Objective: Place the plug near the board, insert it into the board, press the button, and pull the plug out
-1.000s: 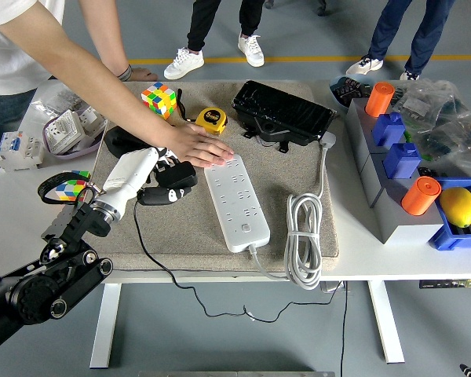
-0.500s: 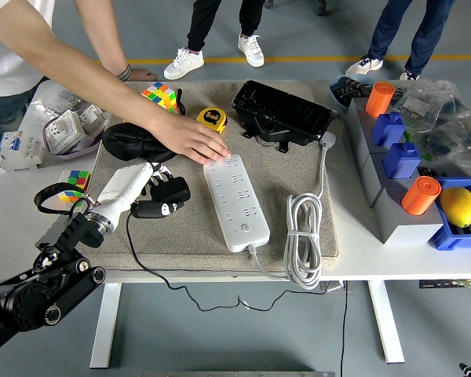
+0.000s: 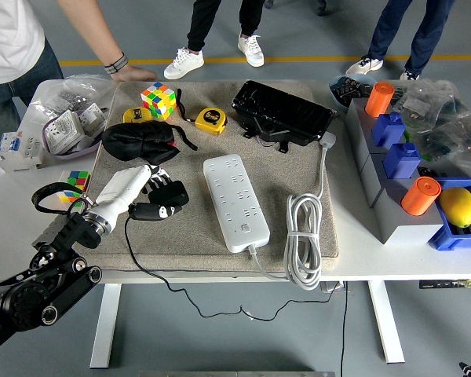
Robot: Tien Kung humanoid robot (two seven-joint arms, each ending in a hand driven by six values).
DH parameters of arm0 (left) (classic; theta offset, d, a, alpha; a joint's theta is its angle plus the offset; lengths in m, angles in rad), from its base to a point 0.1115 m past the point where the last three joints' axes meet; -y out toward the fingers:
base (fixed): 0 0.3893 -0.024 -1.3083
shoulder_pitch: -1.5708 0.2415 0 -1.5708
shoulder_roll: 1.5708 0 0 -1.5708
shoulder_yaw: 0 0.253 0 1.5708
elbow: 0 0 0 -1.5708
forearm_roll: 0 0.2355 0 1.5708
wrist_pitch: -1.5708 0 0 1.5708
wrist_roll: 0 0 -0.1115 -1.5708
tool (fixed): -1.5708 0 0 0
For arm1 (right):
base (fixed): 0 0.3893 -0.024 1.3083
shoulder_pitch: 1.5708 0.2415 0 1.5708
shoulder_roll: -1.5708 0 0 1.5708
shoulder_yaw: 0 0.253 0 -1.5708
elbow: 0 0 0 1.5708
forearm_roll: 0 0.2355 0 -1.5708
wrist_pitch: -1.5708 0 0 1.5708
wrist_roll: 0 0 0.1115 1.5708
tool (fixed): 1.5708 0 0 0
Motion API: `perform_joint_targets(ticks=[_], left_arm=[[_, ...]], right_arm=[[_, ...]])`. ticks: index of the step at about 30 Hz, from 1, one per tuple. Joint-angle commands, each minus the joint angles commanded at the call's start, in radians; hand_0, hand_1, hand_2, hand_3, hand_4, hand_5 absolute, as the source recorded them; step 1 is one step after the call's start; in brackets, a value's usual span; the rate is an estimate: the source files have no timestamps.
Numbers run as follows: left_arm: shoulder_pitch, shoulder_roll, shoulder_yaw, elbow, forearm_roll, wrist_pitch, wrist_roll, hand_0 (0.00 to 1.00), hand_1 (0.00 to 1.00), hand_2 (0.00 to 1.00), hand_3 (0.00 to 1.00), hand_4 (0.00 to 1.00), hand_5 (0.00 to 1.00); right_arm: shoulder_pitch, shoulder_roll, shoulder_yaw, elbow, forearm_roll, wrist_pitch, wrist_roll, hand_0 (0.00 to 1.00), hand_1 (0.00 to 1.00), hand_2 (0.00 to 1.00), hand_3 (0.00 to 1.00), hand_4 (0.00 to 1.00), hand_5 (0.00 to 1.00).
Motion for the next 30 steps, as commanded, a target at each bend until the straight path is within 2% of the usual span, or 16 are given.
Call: perform_joint_targets(ticks=[2,3,8,9,14,15,18,20,24,26,27,30], left_arm=[[0.002,0.001,-0.007,0.000,0.002,-0.005,0.001,0.449,0.589,0.582,0.621,0.998,0.352],[0.004,0.002,-0.013,-0.001,0.003,-0.008,0.001,0.488,0.630,0.634,0.682,0.998,0.397],[0.011,0.005,-0.037,-0.015,0.004,-0.017,-0.007,0.488,0.630,0.634,0.682,0.998,0.397],[0.013,0.007,-0.043,-0.023,0.004,-0.020,-0.007,0.602,0.698,0.716,0.725,0.998,0.487],[0.029,0.017,-0.081,-0.080,-0.024,-0.047,-0.017,0.602,0.698,0.716,0.725,0.998,0.487],[0.033,0.021,-0.091,-0.097,-0.043,-0.054,-0.028,0.709,0.770,0.797,0.779,0.998,0.764],[0.046,0.025,-0.119,-0.128,-0.126,-0.056,-0.086,0.709,0.770,0.797,0.779,0.998,0.764],[0.057,0.025,-0.148,-0.139,-0.211,-0.034,-0.157,0.709,0.770,0.797,0.779,0.998,0.764],[0.069,0.020,-0.199,-0.120,-0.348,0.001,-0.240,0.706,0.764,0.786,0.769,0.998,0.782],[0.072,0.017,-0.222,-0.107,-0.403,0.013,-0.253,0.706,0.764,0.786,0.769,0.998,0.782],[0.073,0.015,-0.241,-0.094,-0.436,0.022,-0.261,0.707,0.752,0.770,0.759,0.998,0.732],[0.076,0.011,-0.282,-0.064,-0.530,0.042,-0.268,0.707,0.752,0.770,0.759,0.998,0.732]], right_arm=[[-0.001,0.000,0.000,0.000,0.000,0.000,0.000,0.603,0.594,0.547,0.549,0.786,0.270],[-0.001,0.000,0.000,0.000,0.000,0.000,0.000,0.603,0.593,0.547,0.549,0.786,0.270],[-0.001,0.000,-0.001,0.000,0.000,0.000,0.000,0.603,0.593,0.547,0.549,0.786,0.270],[0.000,0.000,-0.001,0.000,0.000,0.001,0.000,0.603,0.594,0.547,0.549,0.787,0.271],[0.002,-0.001,-0.002,0.000,0.000,0.001,0.000,0.603,0.594,0.547,0.549,0.787,0.271],[0.002,-0.001,-0.003,0.000,0.000,0.001,0.000,0.603,0.594,0.547,0.548,0.787,0.271],[0.002,-0.002,-0.006,-0.001,0.001,0.001,0.000,0.603,0.594,0.547,0.548,0.787,0.271],[0.003,-0.003,-0.009,-0.001,0.002,0.001,0.000,0.603,0.594,0.547,0.548,0.787,0.271],[0.004,-0.003,-0.016,-0.004,0.004,0.001,0.000,0.603,0.594,0.547,0.549,0.787,0.271],[0.006,-0.004,-0.020,-0.005,0.006,0.001,-0.001,0.603,0.594,0.547,0.549,0.787,0.271],[0.007,-0.003,-0.021,-0.007,0.008,0.000,-0.001,0.603,0.593,0.547,0.549,0.787,0.271],[0.010,-0.002,-0.029,-0.013,0.014,-0.001,-0.002,0.603,0.593,0.547,0.549,0.787,0.271]])
